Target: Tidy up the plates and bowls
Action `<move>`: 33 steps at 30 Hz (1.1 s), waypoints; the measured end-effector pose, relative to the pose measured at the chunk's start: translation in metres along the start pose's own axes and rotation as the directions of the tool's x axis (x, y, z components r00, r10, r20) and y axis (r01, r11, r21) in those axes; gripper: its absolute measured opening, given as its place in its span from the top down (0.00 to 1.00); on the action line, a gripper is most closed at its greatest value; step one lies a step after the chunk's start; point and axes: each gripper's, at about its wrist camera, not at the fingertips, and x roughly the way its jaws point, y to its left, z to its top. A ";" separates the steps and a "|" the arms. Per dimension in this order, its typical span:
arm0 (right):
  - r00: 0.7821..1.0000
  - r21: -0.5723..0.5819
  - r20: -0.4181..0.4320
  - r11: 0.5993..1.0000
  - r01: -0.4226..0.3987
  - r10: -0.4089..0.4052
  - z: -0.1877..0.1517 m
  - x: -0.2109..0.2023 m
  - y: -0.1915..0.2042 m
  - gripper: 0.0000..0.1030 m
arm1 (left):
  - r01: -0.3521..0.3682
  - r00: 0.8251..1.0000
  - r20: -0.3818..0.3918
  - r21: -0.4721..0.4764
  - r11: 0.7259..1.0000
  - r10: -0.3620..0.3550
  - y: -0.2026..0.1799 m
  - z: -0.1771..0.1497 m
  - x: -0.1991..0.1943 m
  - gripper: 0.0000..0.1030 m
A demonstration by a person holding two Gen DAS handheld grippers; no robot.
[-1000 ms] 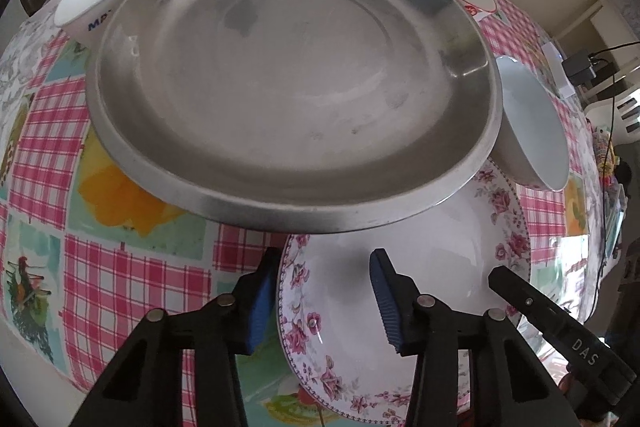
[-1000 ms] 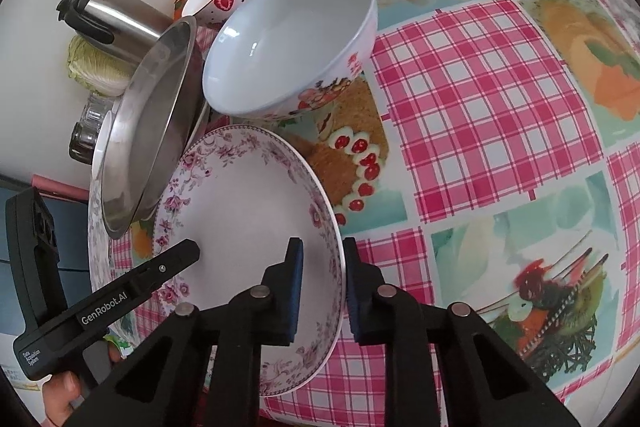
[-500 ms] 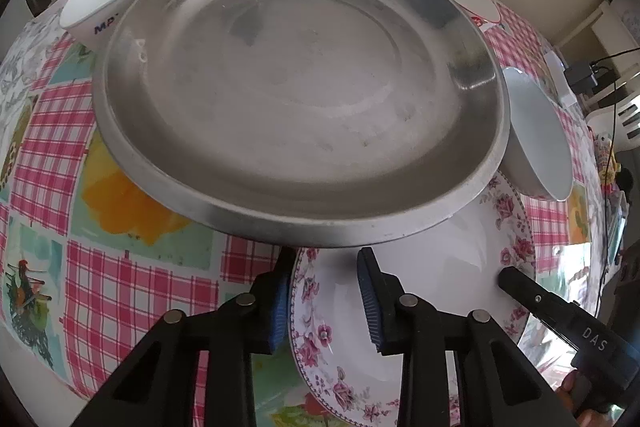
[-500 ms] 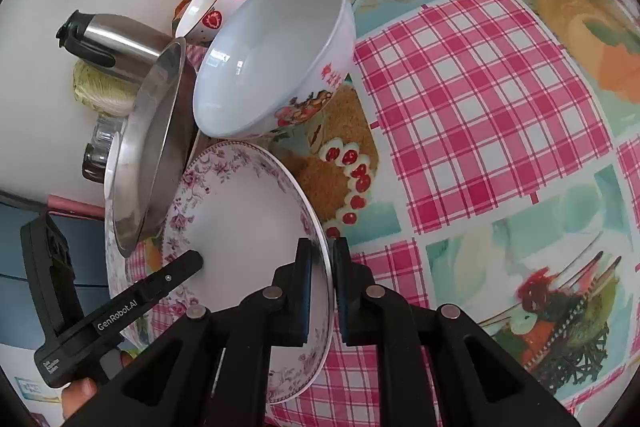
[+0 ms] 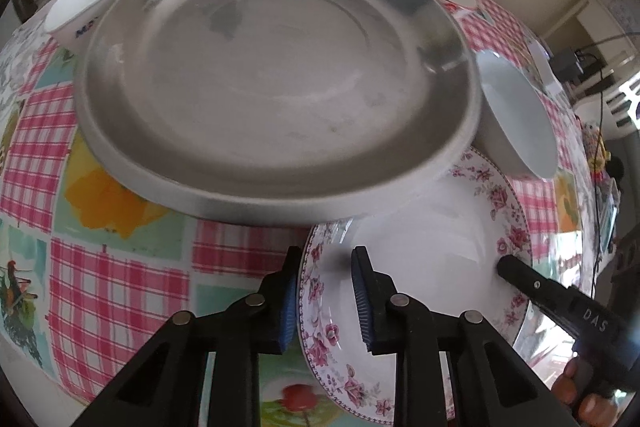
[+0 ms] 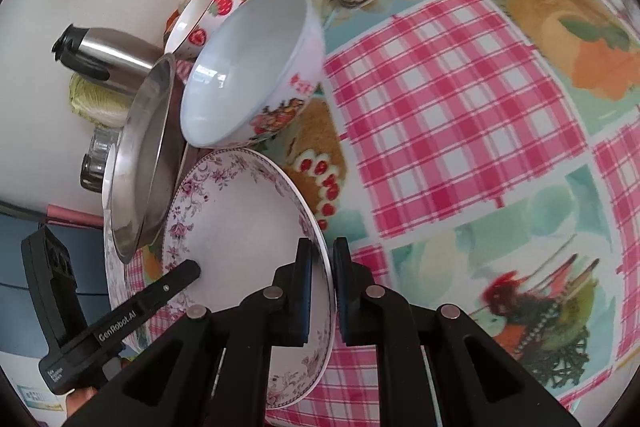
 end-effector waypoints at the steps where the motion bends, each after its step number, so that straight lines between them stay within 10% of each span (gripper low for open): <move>1: 1.000 0.005 0.002 1.000 0.000 0.000 0.001 -0.002 -0.004 0.89 | 0.001 1.000 -0.001 0.007 1.000 -0.001 -0.002 -0.001 0.000 0.74; 33: 0.997 -0.044 0.074 0.998 0.035 -0.032 -0.014 -0.045 0.011 0.89 | 0.034 0.999 0.033 0.067 0.997 -0.036 -0.021 -0.011 -0.030 0.81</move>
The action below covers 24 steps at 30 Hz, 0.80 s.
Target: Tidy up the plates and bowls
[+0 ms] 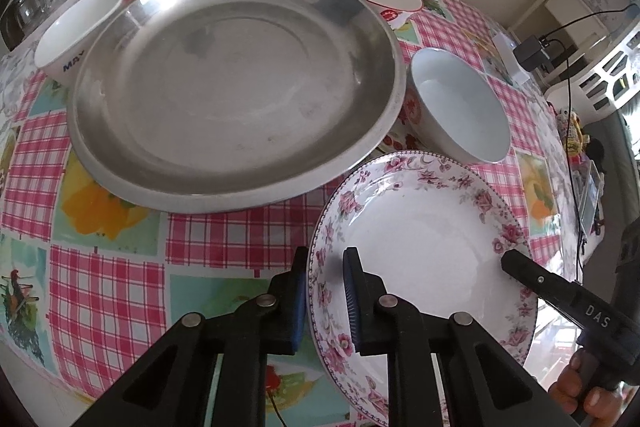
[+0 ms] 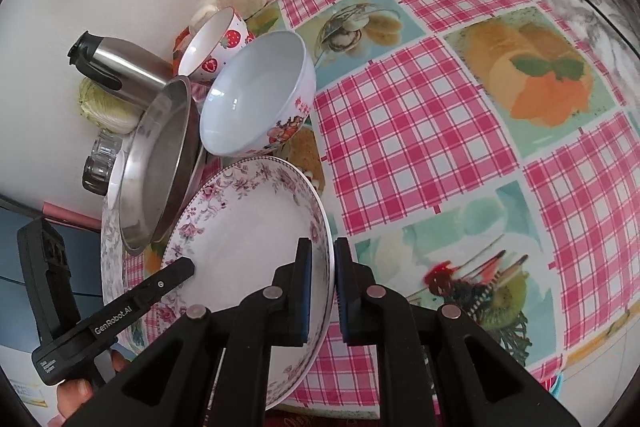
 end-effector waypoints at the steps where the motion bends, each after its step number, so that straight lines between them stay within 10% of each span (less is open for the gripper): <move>1: 1.000 -0.001 0.003 1.000 0.001 -0.001 -0.001 -0.002 0.000 0.89 | -0.001 1.000 0.001 0.004 1.000 0.001 -0.001 0.000 -0.001 0.81; 24: 0.993 -0.079 0.111 0.996 -0.029 0.038 -0.005 -0.037 0.017 0.89 | 0.021 0.987 0.156 0.047 0.999 -0.028 -0.009 0.002 -0.044 0.82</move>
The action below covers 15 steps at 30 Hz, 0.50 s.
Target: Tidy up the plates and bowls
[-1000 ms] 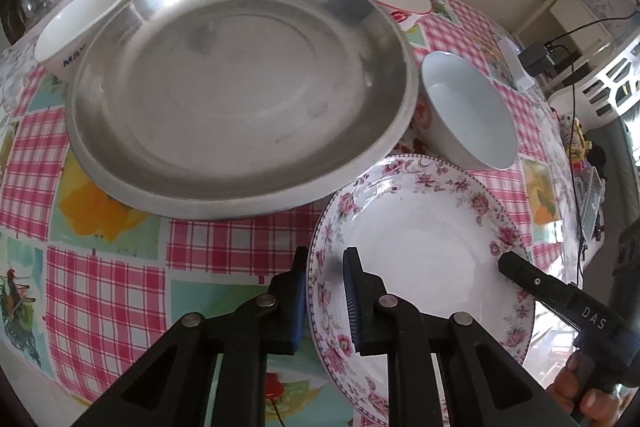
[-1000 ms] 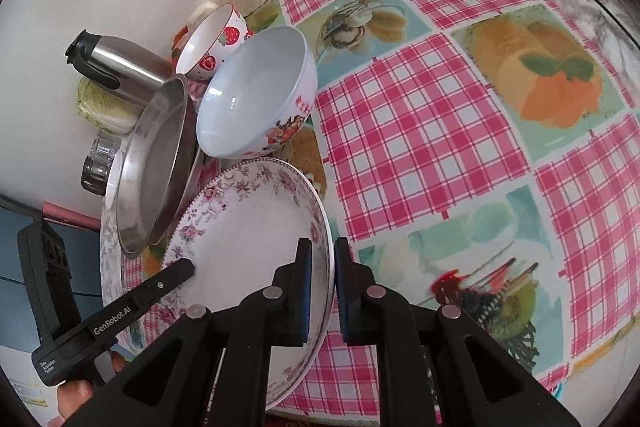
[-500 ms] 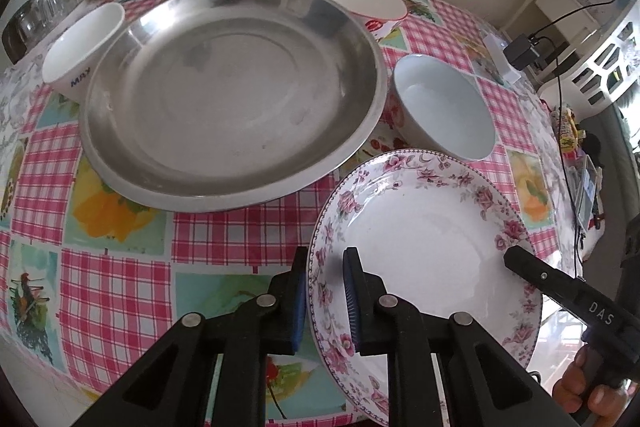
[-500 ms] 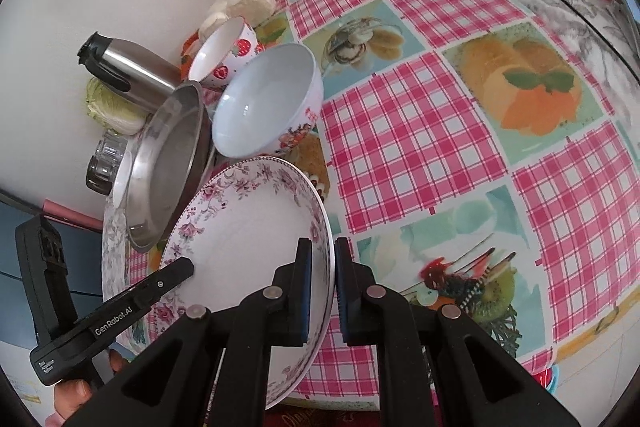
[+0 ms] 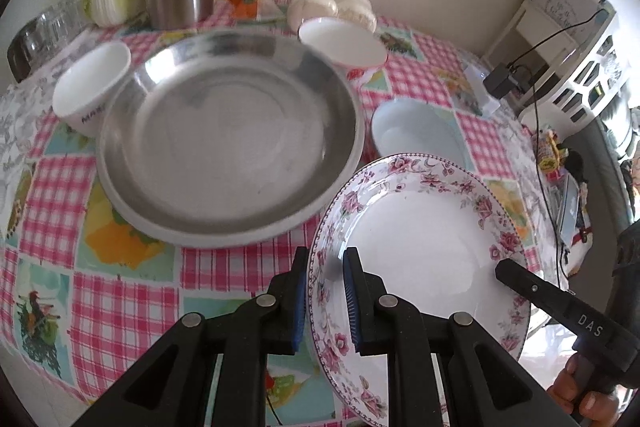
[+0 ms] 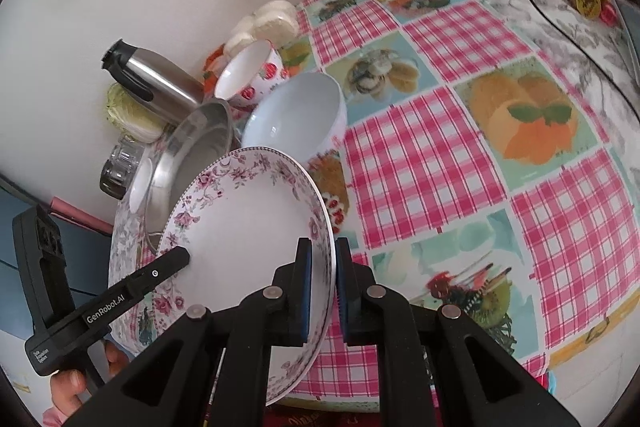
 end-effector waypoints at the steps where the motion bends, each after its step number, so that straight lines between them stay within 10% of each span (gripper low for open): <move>1: 1.000 -0.004 0.007 1.000 -0.004 0.004 0.001 -0.002 0.002 0.89 | -0.001 1.000 0.013 0.004 1.000 0.001 -0.001 0.002 -0.003 0.82; 15: 0.994 -0.043 0.080 0.996 -0.074 0.077 0.050 -0.015 0.047 0.88 | 0.027 0.992 0.126 -0.058 0.998 -0.020 0.014 0.054 -0.024 0.82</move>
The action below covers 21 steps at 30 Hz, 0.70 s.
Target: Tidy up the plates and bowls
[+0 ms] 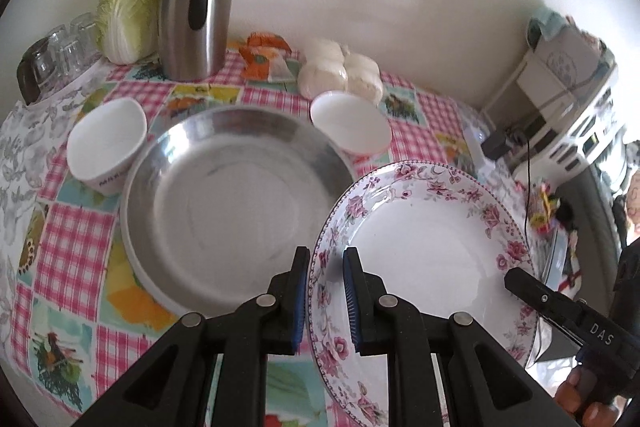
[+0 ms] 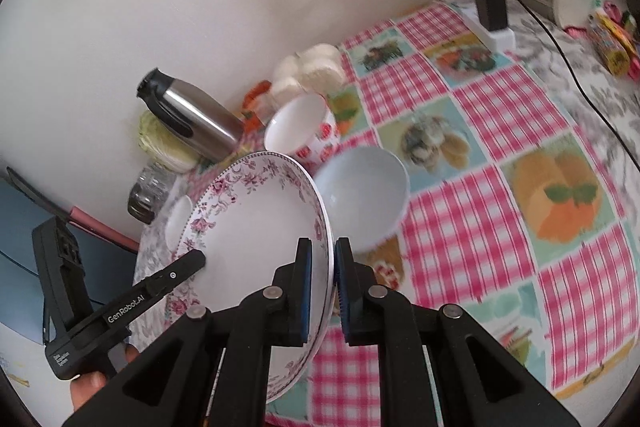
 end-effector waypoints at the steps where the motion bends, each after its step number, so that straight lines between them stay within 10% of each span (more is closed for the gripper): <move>1: 1.000 -0.003 0.005 1.000 -0.008 0.008 0.006 0.001 0.004 0.88 | 0.006 1.000 0.010 -0.010 1.000 -0.006 0.002 0.007 -0.001 0.82; 21: 0.998 -0.034 0.002 0.997 -0.067 0.067 0.066 0.059 0.036 0.86 | 0.031 0.999 0.027 -0.150 0.988 -0.027 0.048 0.070 0.032 0.82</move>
